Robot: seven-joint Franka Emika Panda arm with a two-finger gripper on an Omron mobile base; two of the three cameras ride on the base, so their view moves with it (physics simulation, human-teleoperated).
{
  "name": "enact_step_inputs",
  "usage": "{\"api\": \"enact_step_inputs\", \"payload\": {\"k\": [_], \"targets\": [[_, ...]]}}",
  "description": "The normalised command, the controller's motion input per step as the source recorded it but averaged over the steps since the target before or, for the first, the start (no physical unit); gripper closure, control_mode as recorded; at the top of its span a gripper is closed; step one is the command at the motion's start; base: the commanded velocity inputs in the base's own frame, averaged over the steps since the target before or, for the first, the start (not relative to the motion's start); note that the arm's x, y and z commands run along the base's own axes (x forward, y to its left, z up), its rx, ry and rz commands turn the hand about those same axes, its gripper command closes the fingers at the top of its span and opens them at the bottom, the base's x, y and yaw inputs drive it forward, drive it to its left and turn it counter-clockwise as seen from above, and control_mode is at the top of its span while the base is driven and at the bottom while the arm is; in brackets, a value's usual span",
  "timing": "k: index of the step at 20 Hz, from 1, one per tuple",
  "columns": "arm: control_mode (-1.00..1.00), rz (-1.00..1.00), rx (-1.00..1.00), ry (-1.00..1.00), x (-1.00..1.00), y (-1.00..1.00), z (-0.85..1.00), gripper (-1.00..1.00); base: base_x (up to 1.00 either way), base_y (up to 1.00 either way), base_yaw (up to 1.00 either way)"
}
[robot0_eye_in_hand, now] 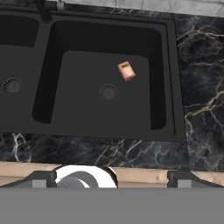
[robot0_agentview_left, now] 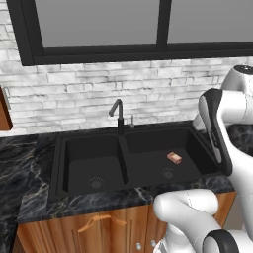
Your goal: Pick up the bar soap and dish brush from the sink, and place them back in the cabinet, and close the cabinet doors.
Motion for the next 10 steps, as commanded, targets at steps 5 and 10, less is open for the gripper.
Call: {"api": "enact_step_inputs", "payload": {"k": [5,10], "targets": [[-1.00,0.04,0.00,0.00,0.27,0.00,-0.23,-1.00,0.00,0.00,0.00],[-1.00,0.02,0.00,0.01,0.27,0.00,-0.24,-1.00,0.00,0.00,0.00]]}}
